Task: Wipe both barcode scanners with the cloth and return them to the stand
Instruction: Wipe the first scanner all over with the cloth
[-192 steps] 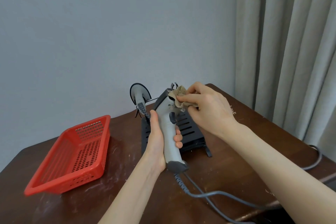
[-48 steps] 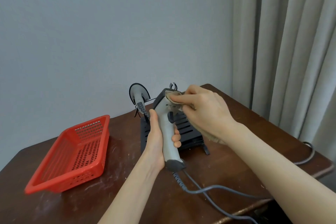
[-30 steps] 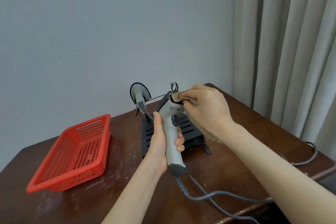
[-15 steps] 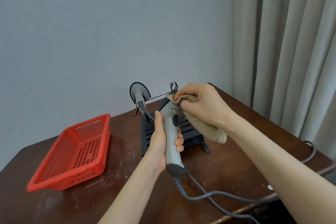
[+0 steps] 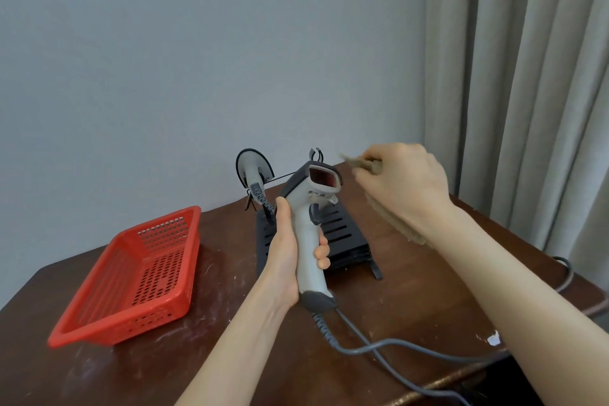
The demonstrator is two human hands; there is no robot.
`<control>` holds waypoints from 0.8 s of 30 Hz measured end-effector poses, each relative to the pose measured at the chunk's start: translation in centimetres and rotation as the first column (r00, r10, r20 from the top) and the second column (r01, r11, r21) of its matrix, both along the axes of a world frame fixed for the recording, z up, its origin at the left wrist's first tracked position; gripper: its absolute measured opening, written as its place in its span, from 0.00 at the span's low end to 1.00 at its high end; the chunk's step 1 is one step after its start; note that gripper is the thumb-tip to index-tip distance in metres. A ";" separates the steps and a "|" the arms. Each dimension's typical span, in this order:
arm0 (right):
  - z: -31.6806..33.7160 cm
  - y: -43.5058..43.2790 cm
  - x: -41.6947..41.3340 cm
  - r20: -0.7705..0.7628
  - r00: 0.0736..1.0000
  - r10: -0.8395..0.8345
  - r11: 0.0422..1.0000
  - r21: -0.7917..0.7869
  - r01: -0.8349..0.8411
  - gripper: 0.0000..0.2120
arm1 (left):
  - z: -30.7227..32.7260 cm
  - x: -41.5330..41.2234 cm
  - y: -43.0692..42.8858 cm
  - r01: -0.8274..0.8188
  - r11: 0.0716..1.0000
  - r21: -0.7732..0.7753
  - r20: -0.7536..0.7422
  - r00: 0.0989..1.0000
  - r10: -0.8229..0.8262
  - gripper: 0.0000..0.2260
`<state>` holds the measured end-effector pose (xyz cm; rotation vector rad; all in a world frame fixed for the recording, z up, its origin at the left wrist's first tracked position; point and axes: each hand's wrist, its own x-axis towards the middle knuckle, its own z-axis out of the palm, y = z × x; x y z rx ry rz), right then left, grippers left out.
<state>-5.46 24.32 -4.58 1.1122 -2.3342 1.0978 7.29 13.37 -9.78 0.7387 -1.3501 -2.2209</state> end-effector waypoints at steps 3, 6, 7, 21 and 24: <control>-0.3 -0.5 1.6 -0.064 0.985 0.157 0.966 -0.199 -0.167 0.07 | 0.0 -0.1 0.1 -0.006 1.000 0.018 -0.008 1.000 0.006 0.31; -1.7 -1.4 2.4 -0.123 0.955 0.271 0.953 -0.105 -0.284 0.13 | 0.0 -0.2 0.2 -0.005 0.998 0.069 -0.025 1.000 0.006 0.32; -2.0 -1.5 2.0 -0.097 0.968 0.231 0.969 -0.061 -0.238 0.14 | 0.0 -0.1 0.2 -0.007 0.997 0.074 -0.029 1.000 0.010 0.32; -1.6 -1.7 2.0 -0.127 0.961 0.247 0.956 -0.130 -0.263 0.15 | 0.0 0.2 0.2 -0.033 0.999 0.033 -0.025 0.999 0.034 0.31; -1.9 -1.9 1.6 -0.077 0.981 0.180 0.983 0.039 -0.178 0.09 | -0.2 0.4 0.0 -0.042 0.999 0.034 -0.020 0.999 0.043 0.31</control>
